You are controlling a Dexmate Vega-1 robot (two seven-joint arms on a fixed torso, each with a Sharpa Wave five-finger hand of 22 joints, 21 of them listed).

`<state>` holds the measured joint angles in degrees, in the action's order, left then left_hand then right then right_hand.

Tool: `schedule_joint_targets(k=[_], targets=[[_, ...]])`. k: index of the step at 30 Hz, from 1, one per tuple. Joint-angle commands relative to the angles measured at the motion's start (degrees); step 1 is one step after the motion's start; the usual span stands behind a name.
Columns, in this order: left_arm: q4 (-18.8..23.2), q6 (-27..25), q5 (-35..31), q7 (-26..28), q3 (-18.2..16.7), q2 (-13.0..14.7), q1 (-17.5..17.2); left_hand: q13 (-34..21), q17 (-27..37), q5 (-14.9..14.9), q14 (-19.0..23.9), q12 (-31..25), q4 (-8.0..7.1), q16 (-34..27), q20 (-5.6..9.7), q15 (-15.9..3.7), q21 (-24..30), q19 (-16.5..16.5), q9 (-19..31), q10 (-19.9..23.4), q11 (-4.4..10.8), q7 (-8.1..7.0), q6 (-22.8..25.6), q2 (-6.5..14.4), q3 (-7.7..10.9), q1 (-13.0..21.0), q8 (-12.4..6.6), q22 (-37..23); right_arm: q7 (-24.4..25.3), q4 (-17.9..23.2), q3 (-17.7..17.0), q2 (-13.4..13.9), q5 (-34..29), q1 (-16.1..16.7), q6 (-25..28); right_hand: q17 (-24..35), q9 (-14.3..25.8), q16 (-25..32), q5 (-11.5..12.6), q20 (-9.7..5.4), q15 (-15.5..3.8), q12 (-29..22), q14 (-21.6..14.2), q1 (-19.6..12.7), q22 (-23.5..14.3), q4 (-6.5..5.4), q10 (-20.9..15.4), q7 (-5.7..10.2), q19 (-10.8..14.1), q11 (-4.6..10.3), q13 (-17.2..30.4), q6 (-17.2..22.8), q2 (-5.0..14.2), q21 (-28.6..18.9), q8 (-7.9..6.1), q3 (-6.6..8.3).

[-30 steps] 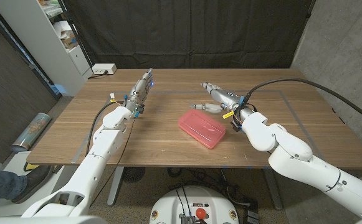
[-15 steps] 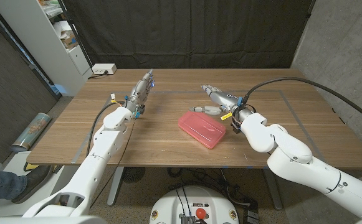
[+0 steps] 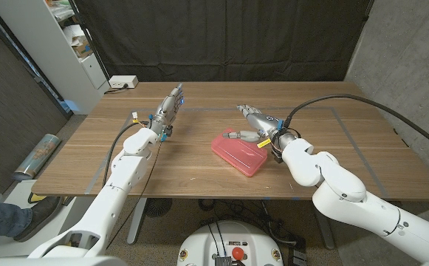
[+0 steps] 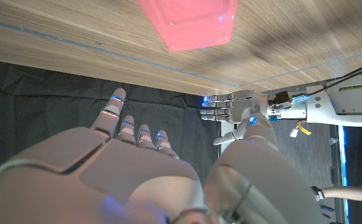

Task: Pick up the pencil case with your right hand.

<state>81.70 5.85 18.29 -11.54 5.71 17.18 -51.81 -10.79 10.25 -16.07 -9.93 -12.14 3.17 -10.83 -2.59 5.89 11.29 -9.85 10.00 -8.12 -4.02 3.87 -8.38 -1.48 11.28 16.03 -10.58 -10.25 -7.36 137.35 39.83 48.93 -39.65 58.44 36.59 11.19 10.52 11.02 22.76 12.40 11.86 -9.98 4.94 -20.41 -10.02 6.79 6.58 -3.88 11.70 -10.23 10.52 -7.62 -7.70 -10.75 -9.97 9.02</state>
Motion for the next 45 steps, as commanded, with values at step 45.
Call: schedule_joint_targets(k=[45], targets=[[-3.24,0.98,0.4,-1.22,-0.4,-0.63,1.71,-0.22,0.16,0.96,-1.69,0.04,0.18,0.02,-0.16,0.24,0.03,-3.29,0.22,0.15,-0.83,-0.59,-0.11,0.37,-0.14,0.44,-0.22,-0.18,-16.66,-5.52,6.97,-9.67,-19.74,-3.16,4.8,0.17,0.3,-0.03,0.96,0.25,0.27,-0.5,2.29,-0.09,-0.13,0.07,2.99,-0.96,-2.02,-0.86,0.14,-5.05,-1.19,0.22,-0.13,-2.29]])
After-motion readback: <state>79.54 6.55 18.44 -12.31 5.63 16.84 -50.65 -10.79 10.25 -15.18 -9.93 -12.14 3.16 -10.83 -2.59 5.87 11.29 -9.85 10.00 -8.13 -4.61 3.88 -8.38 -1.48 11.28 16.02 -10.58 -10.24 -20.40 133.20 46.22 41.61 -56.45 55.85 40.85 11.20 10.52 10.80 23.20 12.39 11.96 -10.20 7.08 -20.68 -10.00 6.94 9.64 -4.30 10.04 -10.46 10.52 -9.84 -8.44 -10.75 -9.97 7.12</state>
